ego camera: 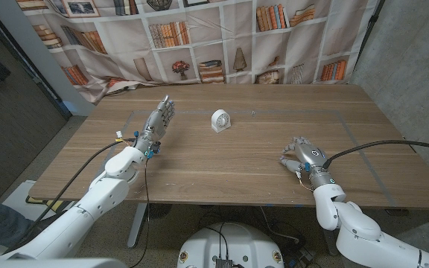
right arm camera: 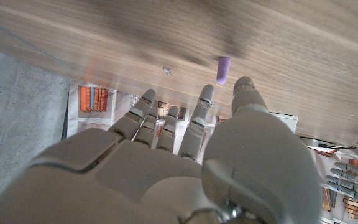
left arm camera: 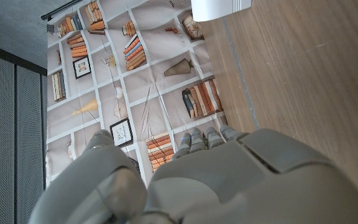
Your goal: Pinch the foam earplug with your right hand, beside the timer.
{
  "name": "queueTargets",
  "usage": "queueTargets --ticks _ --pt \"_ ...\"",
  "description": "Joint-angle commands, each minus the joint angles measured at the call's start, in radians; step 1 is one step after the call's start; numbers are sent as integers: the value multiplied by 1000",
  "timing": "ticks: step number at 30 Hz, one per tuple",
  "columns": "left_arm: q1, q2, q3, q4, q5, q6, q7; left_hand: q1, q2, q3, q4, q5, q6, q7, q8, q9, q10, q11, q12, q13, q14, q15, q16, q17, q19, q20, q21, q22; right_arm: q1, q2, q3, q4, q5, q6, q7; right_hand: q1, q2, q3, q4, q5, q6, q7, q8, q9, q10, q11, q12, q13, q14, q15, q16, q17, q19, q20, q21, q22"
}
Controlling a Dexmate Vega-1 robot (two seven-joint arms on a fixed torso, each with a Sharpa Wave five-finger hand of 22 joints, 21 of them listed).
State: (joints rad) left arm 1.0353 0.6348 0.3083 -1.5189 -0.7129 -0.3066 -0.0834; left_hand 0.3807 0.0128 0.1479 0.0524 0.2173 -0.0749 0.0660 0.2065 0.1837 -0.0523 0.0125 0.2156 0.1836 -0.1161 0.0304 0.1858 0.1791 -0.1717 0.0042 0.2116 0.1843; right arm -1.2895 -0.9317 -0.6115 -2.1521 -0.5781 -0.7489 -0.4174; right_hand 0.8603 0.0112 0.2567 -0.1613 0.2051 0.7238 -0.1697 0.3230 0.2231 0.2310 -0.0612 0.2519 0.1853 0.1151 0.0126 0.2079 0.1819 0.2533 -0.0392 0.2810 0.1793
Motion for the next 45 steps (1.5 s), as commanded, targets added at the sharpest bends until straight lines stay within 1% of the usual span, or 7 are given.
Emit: queueTargets --ticks 1,5,10,16,25,41,45 --pt "-7 0 3 4 2 5 -2 1 -5 0 -2 -3 7 5 -2 3 4 2 -4 6 8 0 3 2 -32 3 -2 1 13 10 -10 27 4 20 -9 12 -3 0 8 8 25 -7 12 -1 22 -9 6 2 19 -4 7 2 14 -22 4 4" --pt "-8 2 4 4 1 10 -6 2 -4 -1 -2 -4 7 6 -3 3 4 2 -4 6 8 1 3 2 -31 2 -2 1 15 13 -11 34 3 27 -16 16 -3 -1 10 8 52 -13 22 -2 49 -25 12 2 30 -6 7 3 20 -23 3 5" --pt "-10 0 6 8 -1 11 -9 2 -4 -1 -2 -4 7 6 -3 3 4 2 -4 6 9 1 3 2 -32 2 -2 1 16 18 -8 42 8 26 -19 21 0 0 10 9 67 -19 27 -2 61 -29 13 1 44 -14 8 4 31 -29 4 5" --pt "-17 0 11 11 0 18 -13 3 -3 -2 -2 -5 9 5 -3 3 4 2 -5 6 9 1 3 2 -32 2 -2 1 14 20 -2 49 14 31 -29 25 1 0 11 10 72 -15 29 -3 85 -21 17 1 62 -23 11 5 48 -35 8 5" --pt "-26 -6 17 20 3 17 -17 3 -3 -3 -2 -6 9 5 -3 3 3 2 -6 6 9 1 2 3 -35 4 -3 1 12 14 2 49 19 33 -30 39 6 6 9 13 116 -12 45 -4 121 -40 23 0 90 -35 11 6 73 -42 12 5" --pt "-36 -15 23 36 0 19 -22 4 -2 -5 -2 -7 9 4 -5 3 4 2 -6 6 9 2 2 3 -39 10 -4 1 26 24 -9 62 15 28 -28 41 4 5 12 13 131 -18 49 -5 147 -48 26 0 109 -37 10 7 80 -39 11 6" --pt "-36 -13 23 36 1 23 -19 4 -1 -6 -2 -8 9 4 -5 3 4 2 -7 6 8 1 2 3 -39 10 -4 2 27 26 -8 64 16 29 -32 41 4 5 13 13 144 -21 54 -6 161 -55 28 0 119 -39 10 7 83 -39 11 6"
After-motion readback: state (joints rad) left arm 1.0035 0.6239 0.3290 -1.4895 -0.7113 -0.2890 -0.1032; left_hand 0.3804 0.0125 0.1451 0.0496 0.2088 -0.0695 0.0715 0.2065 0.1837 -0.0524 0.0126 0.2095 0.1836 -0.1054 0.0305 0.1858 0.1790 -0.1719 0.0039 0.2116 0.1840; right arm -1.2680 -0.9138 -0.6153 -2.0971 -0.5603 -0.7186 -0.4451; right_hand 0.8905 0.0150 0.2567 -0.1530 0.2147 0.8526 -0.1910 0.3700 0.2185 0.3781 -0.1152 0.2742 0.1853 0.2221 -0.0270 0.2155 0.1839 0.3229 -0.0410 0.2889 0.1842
